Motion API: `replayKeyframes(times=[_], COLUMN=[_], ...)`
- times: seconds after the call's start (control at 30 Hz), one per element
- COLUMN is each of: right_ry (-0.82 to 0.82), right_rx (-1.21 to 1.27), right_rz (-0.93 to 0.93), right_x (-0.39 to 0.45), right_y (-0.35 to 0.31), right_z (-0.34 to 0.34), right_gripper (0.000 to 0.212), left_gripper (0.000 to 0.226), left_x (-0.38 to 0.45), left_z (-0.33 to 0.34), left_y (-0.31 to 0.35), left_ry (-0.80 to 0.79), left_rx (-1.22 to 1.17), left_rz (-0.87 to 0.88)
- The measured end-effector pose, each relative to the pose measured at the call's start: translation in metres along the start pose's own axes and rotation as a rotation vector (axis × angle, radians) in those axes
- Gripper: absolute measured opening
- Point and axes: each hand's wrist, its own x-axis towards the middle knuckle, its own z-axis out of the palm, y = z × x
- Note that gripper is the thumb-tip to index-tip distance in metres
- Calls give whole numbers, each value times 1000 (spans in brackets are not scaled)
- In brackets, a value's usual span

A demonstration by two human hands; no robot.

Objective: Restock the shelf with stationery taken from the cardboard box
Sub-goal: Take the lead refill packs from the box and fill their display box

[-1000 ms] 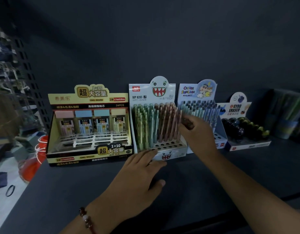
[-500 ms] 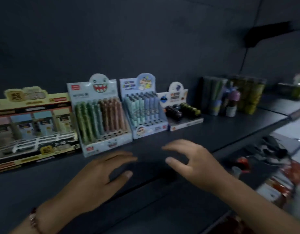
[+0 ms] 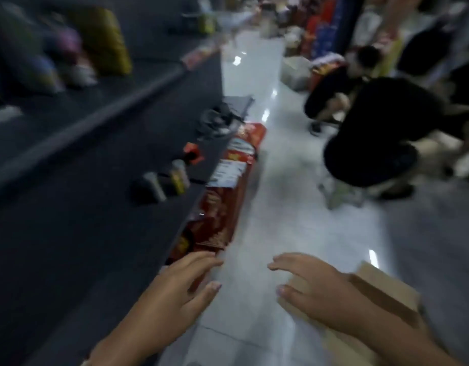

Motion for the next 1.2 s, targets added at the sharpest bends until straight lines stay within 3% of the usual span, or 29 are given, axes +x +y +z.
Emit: replayKeyframes(times=[0.1, 0.33, 0.5, 0.8, 0.97, 1.1, 1.2], right_ry=[20, 136, 242, 413, 471, 443, 435], right_rx=[107, 273, 423, 818, 961, 1011, 1073], right_rz=[330, 814, 1045, 1323, 1413, 1414, 1387], right_x=[-76, -162, -154, -125, -124, -114, -91], right_y=[80, 190, 276, 465, 596, 720, 799], right_z=[4, 14, 31, 71, 140, 218, 272], right_gripper=[41, 31, 36, 33, 31, 28, 27], left_gripper=[29, 34, 34, 38, 39, 32, 59], left_x=[57, 175, 267, 397, 438, 457, 463], left_z=[80, 223, 328, 512, 651, 775, 855], left_y=[31, 87, 101, 97, 65, 6, -56], left_ry=[-203, -550, -733, -992, -1019, -902, -785], left_rx=[0, 56, 82, 174, 223, 208, 220], left_rz=[57, 171, 238, 118, 63, -88, -242])
